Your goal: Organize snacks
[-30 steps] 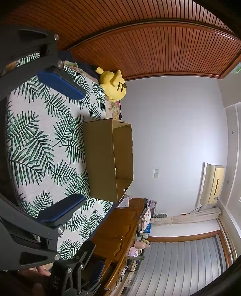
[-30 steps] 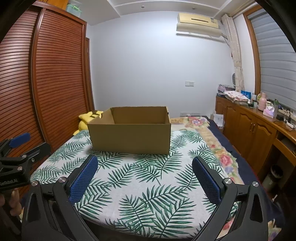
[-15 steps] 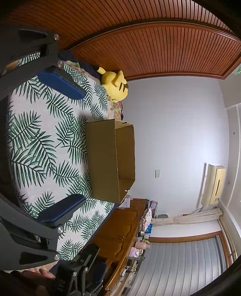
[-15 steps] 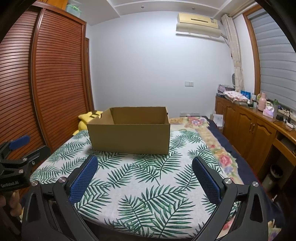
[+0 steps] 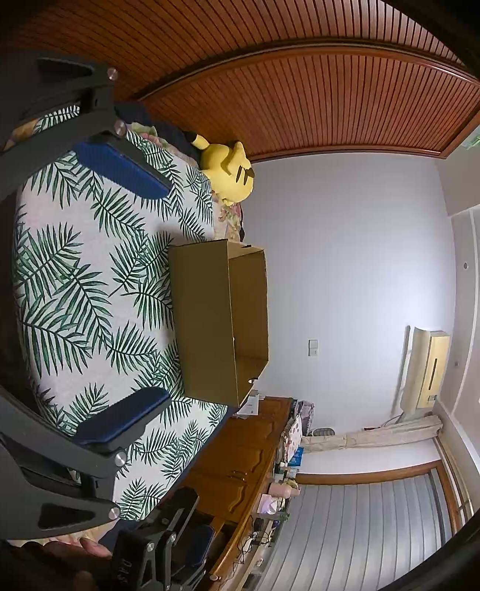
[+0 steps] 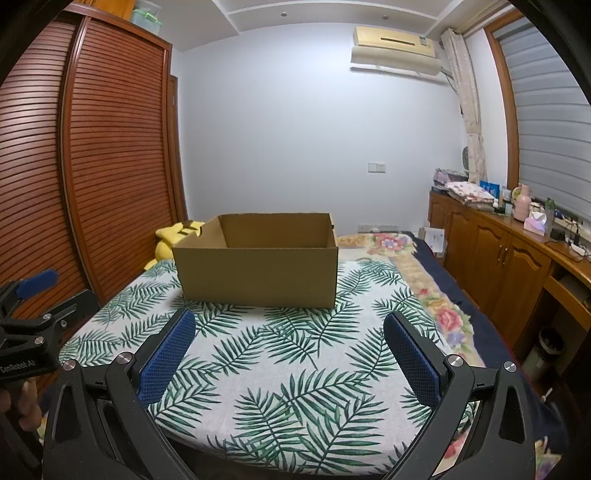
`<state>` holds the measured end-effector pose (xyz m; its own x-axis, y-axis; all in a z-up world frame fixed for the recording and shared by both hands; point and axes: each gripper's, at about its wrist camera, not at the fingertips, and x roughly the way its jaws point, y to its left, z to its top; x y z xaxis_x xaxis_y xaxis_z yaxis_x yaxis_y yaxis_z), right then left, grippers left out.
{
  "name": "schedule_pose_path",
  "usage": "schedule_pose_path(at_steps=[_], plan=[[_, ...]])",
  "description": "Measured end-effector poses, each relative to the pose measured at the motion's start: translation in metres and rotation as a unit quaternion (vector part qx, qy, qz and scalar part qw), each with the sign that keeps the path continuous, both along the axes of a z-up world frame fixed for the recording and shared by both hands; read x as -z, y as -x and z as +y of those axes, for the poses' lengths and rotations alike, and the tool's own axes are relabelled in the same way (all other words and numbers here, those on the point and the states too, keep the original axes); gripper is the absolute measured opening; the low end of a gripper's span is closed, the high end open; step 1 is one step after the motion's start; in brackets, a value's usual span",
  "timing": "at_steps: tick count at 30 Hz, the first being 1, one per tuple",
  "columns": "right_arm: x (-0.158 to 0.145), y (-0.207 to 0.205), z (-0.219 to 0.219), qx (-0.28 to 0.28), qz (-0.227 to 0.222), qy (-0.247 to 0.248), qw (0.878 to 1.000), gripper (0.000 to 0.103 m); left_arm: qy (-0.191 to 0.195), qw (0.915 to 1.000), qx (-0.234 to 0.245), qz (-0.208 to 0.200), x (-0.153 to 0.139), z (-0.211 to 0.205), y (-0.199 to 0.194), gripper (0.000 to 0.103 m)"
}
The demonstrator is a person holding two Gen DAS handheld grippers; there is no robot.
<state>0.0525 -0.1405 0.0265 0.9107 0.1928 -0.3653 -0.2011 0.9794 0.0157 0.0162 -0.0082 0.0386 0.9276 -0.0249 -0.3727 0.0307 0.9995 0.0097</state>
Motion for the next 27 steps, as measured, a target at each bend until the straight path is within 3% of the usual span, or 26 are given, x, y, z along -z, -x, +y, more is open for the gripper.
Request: schedule_pose_path(at_steps=[27], plan=[[0.0, 0.0021, 0.0006, -0.002, 0.0, -0.002, 1.0, 0.103, -0.002, 1.0, -0.001, -0.005, 0.0, 0.001, 0.0034, 0.103]])
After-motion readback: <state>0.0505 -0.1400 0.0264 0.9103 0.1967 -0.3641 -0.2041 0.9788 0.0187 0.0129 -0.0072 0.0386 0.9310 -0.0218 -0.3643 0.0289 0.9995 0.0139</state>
